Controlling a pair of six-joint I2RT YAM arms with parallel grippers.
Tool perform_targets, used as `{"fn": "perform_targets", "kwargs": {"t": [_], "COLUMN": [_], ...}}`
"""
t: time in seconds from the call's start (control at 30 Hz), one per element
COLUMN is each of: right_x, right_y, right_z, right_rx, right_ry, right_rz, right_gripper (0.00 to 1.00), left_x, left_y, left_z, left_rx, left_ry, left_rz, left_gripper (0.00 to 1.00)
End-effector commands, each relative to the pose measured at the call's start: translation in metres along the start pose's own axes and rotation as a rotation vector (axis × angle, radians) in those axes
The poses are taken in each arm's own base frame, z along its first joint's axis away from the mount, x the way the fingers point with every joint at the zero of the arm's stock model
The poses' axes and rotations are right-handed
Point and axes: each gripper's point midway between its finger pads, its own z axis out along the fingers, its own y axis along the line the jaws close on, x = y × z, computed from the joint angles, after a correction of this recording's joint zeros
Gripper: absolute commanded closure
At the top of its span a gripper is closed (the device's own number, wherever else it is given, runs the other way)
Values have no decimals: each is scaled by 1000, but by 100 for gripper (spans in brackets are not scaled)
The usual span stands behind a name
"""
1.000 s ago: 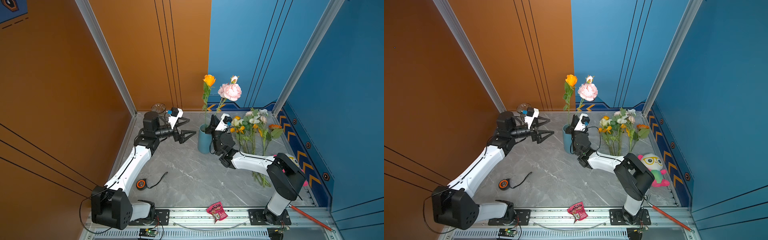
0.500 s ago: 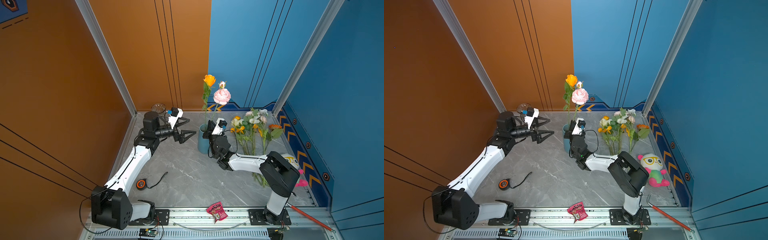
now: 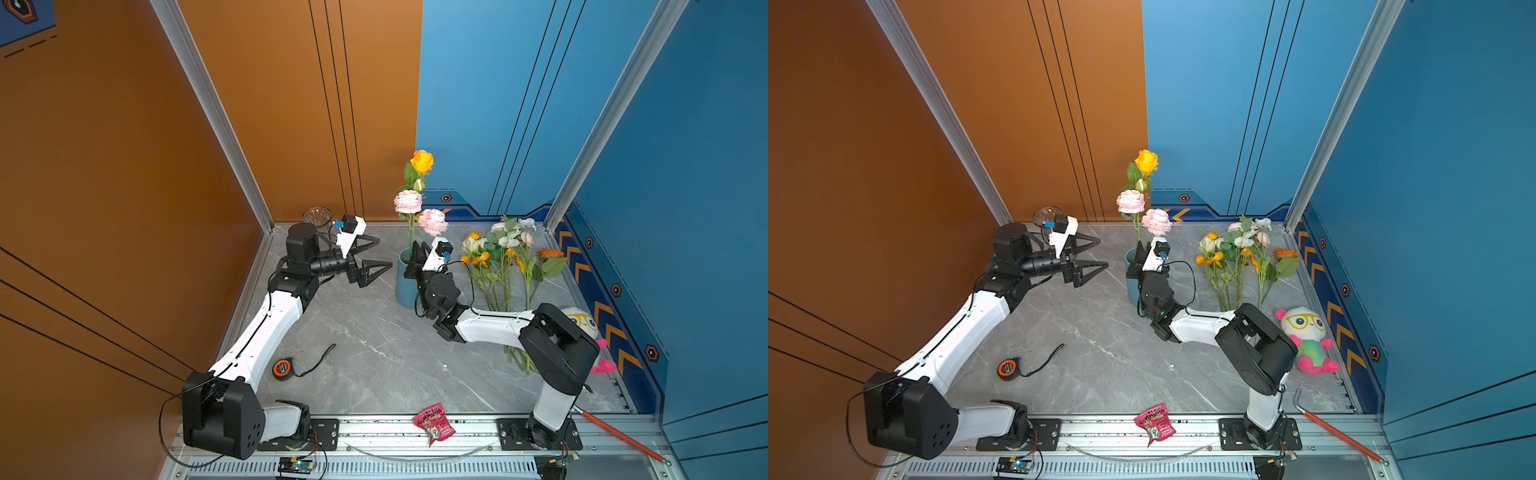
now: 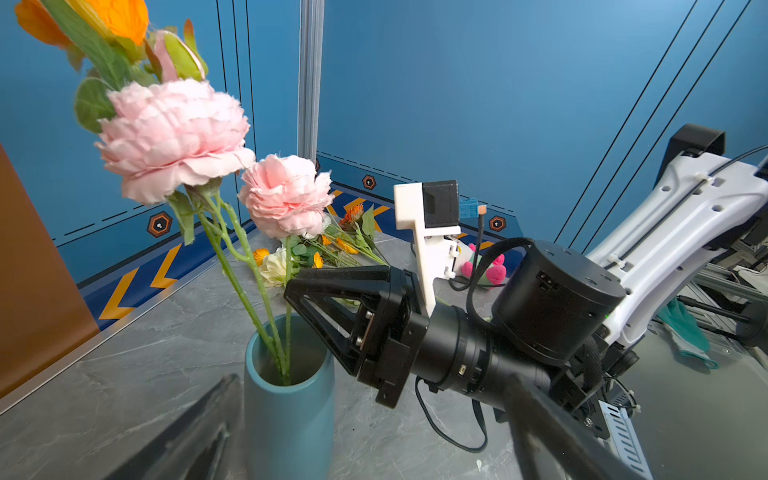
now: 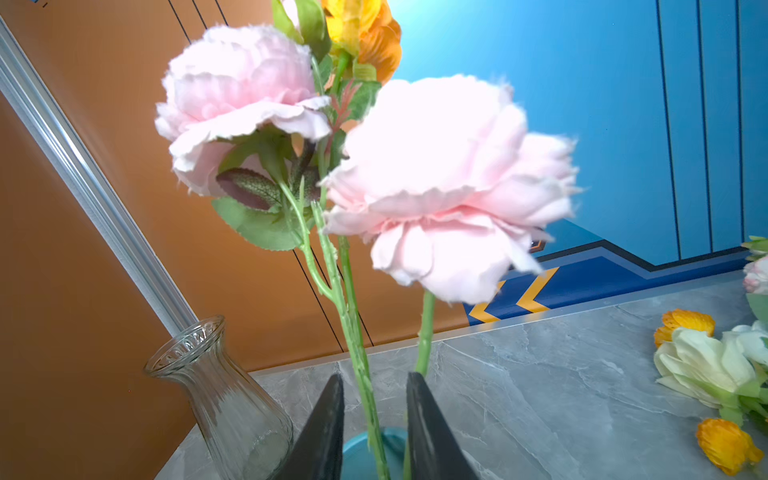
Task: Arrange the flowers into the vase
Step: 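Lower the peony stems into the blue vase and open the right gripper, then move the right gripper back down to the remaining flower stems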
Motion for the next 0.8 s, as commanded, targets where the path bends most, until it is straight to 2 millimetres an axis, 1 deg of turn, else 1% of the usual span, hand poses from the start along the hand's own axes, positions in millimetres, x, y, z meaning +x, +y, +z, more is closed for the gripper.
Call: {"fn": "perform_targets", "kwargs": {"t": [0.0, 0.03, 0.13, 0.27, 0.3, 0.37, 0.43, 0.53, 0.57, 0.67, 0.77], "right_x": [-15, -18, -26, -39, -43, -51, -56, -59, -59, -61, -63], "right_y": [3, 5, 8, 7, 4, -5, -19, -50, -67, -124, -192], "right_z": [-8, -10, -19, -38, -44, -55, -67, -86, -93, -116, -139], "right_rx": [-3, -7, -16, -16, -13, 2, 35, 111, 151, 291, 457], "right_ry": [-18, -20, -22, -6, 4, 24, 65, 189, 233, 311, 363], "right_rz": [7, 5, -1, -30, -40, -58, -92, -158, -178, -199, -162], "right_gripper": [71, 70, 62, 49, 45, 41, 39, 38, 38, 37, 38], "left_x": [-7, -6, -6, -5, -5, -4, -2, 2, 4, 8, 11], "left_y": [-9, -9, -9, -10, -10, -12, -15, -21, -24, -38, -52], "left_z": [1, 1, 2, 5, 6, 9, 13, 21, 25, 34, 43], "left_rx": [42, 42, 44, 49, 49, 52, 57, 44, 43, 64, 104], "left_ry": [-12, -11, -11, -7, -6, -3, 2, 10, 13, 22, 30], "left_rz": [16, 13, 13, 5, 3, -1, 0, 14, 21, 40, 47], "left_gripper": [2, 2, 2, 2, 2, 2, 2, 2, 2, 2, 2]}}
